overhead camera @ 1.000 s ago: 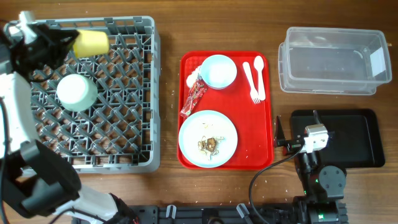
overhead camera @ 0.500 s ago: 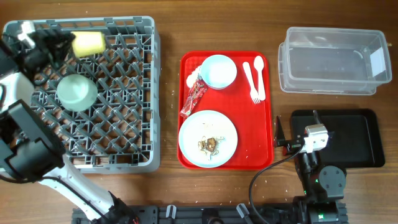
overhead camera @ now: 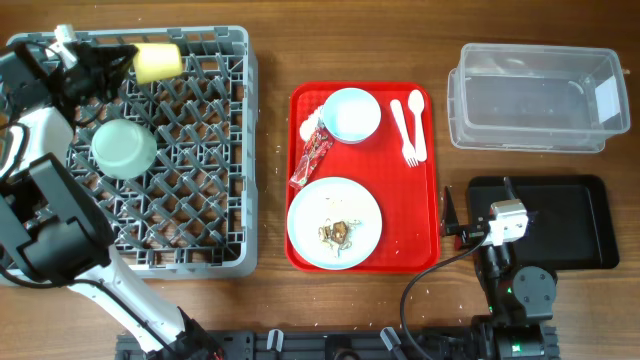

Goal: Sort waste into correct bins and load items into the dishwasher rack
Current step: 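Carry the yellow cup to the rack's upper left and lower it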

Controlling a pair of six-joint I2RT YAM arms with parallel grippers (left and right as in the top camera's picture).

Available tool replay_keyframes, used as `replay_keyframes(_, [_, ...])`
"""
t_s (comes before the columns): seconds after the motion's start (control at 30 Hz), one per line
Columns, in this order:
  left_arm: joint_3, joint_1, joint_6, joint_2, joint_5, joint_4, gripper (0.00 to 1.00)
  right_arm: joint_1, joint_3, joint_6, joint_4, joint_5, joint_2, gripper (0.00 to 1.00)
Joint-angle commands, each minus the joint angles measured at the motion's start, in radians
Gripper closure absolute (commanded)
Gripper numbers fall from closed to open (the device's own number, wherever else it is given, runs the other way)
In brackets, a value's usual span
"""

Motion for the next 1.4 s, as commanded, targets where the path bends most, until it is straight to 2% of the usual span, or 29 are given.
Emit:
replay_keyframes(0.0, [0.005, 0.014, -0.002, 0.023, -0.009, -0.022, 0.96, -0.004, 0.000, 0.013, 0.003, 0.010, -0.005, 0.00])
replay_keyframes(0.57, [0.005, -0.001, -0.050, 0.073, 0.002, 0.009, 0.96, -0.004, 0.000, 0.012, 0.003, 0.010, -0.005, 0.00])
replay_keyframes(0.83, [0.005, 0.093, -0.050, 0.072, 0.006, -0.050, 0.96, -0.004, 0.000, 0.013, 0.003, 0.010, -0.005, 0.00])
replay_keyframes(0.87, [0.005, 0.105, -0.051, 0.072, 0.006, -0.057, 0.92, -0.004, 0.000, 0.013, 0.003, 0.010, -0.005, 0.00])
replay_keyframes(0.9, [0.005, 0.122, -0.051, 0.072, 0.006, -0.071, 0.76, -0.004, 0.000, 0.013, 0.003, 0.010, -0.005, 0.00])
replay_keyframes(0.93, [0.005, 0.142, -0.051, 0.072, 0.008, -0.094, 0.10, -0.004, 0.000, 0.012, 0.003, 0.010, -0.005, 0.00])
replay_keyframes(0.97, [0.005, 0.150, -0.051, 0.071, 0.019, -0.099, 0.03, -0.004, 0.000, 0.013, 0.003, 0.010, -0.005, 0.00])
replay_keyframes(1.07, [0.006, 0.177, -0.050, 0.038, 0.033, -0.098, 0.00, -0.004, 0.000, 0.013, 0.003, 0.010, -0.005, 0.00])
replay_keyframes(1.13, [0.006, 0.183, -0.050, -0.006, 0.032, -0.097, 0.07, -0.004, 0.000, 0.013, 0.003, 0.010, -0.005, 0.00])
replay_keyframes(1.17, [0.006, 0.183, -0.050, -0.040, 0.031, -0.097, 0.14, -0.004, 0.000, 0.013, 0.003, 0.010, -0.005, 0.00])
replay_keyframes(1.23, [0.006, 0.164, -0.043, -0.101, 0.019, -0.105, 0.35, -0.004, 0.000, 0.013, 0.003, 0.010, -0.005, 0.00])
replay_keyframes(1.27, [0.006, 0.137, 0.006, -0.135, 0.013, -0.116, 0.69, -0.004, 0.000, 0.012, 0.003, 0.010, -0.005, 0.00])
replay_keyframes(1.3, [0.006, 0.102, 0.063, -0.159, -0.011, -0.140, 0.88, -0.004, 0.000, 0.012, 0.003, 0.010, -0.005, 0.00])
replay_keyframes(1.33, [0.006, 0.069, 0.105, -0.175, -0.053, -0.174, 0.96, -0.004, 0.000, 0.012, 0.003, 0.010, -0.005, 0.00])
replay_keyframes(1.37, [0.006, 0.009, 0.183, -0.196, -0.154, -0.237, 0.96, -0.004, 0.000, 0.012, 0.003, 0.010, -0.005, 0.00])
